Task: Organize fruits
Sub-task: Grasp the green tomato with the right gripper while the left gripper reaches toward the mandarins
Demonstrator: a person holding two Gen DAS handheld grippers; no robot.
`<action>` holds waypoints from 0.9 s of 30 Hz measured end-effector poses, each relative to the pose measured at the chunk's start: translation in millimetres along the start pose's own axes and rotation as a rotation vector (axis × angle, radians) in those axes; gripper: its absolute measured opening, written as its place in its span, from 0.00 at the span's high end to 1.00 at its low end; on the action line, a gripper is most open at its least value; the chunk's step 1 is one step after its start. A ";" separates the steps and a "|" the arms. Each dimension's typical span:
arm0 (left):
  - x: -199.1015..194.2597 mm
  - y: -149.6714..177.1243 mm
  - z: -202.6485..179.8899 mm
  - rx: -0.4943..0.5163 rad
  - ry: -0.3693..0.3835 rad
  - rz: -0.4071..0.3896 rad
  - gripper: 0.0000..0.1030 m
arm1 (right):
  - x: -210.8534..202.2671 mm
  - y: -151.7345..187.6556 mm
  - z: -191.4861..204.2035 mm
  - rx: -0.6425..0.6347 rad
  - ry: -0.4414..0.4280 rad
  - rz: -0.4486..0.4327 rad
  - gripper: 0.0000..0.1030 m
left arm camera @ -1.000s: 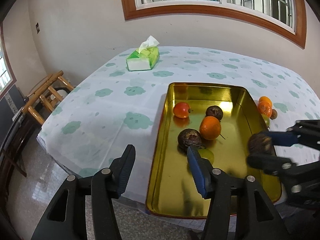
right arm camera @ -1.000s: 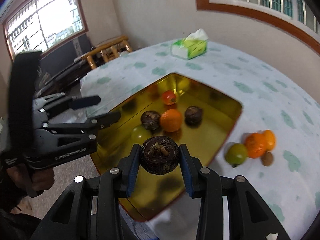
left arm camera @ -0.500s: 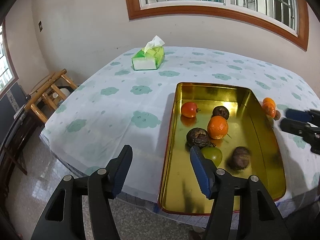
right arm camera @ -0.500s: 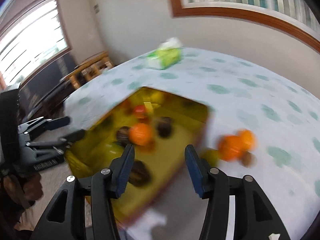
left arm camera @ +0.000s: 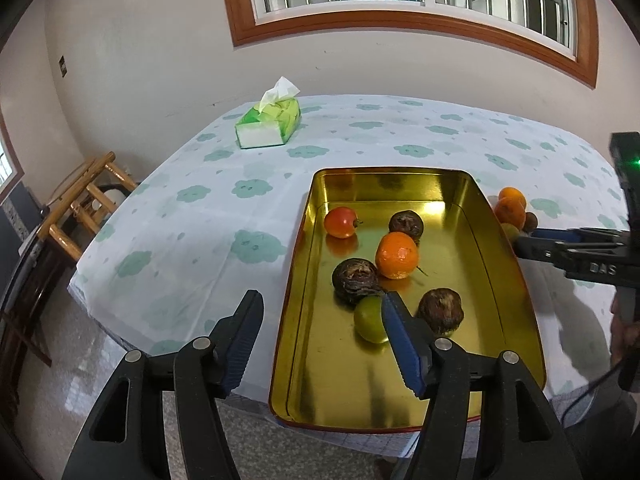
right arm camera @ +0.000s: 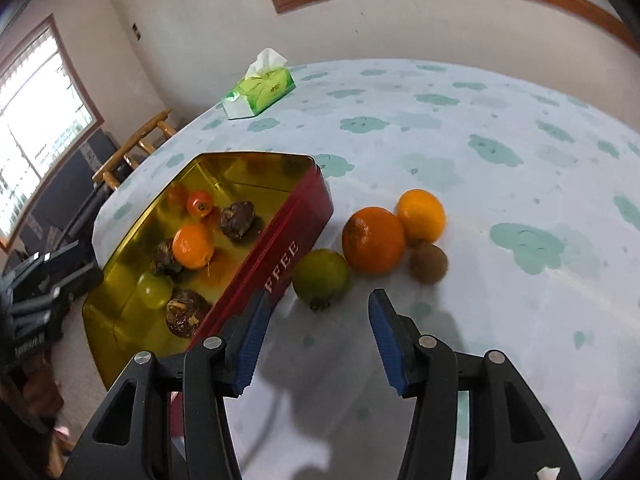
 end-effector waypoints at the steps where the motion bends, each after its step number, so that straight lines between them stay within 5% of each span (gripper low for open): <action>1: 0.2 -0.1 -0.3 -0.001 0.002 0.001 0.39 | 4.3 -1.5 0.1 0.005 -0.001 0.003 0.52; 9: 0.6 -1.6 -12.0 0.034 0.002 0.005 0.39 | 31.5 -7.0 -5.1 0.062 0.002 0.038 0.69; 15: -17.4 -18.6 -34.7 0.132 0.060 -0.054 0.39 | -1.1 11.7 -17.8 0.056 0.001 0.012 0.70; 23: -33.4 -73.9 -107.4 0.312 0.300 -0.114 0.36 | -85.6 48.8 -109.6 0.041 0.302 -0.033 0.70; 27: -24.6 -98.9 -155.8 0.479 0.395 -0.106 0.35 | -104.7 53.3 -146.4 0.098 0.341 -0.058 0.69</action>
Point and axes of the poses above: each gripper's, at about its wrist camera, not at the fingertips, and x roughly the way its jaws point, z to its left, y to its underside, the point moved 7 cm from there along x, roughly the way its jaws point, and after that the axes turned 6 degrees about -y, right-handed, at the moved point
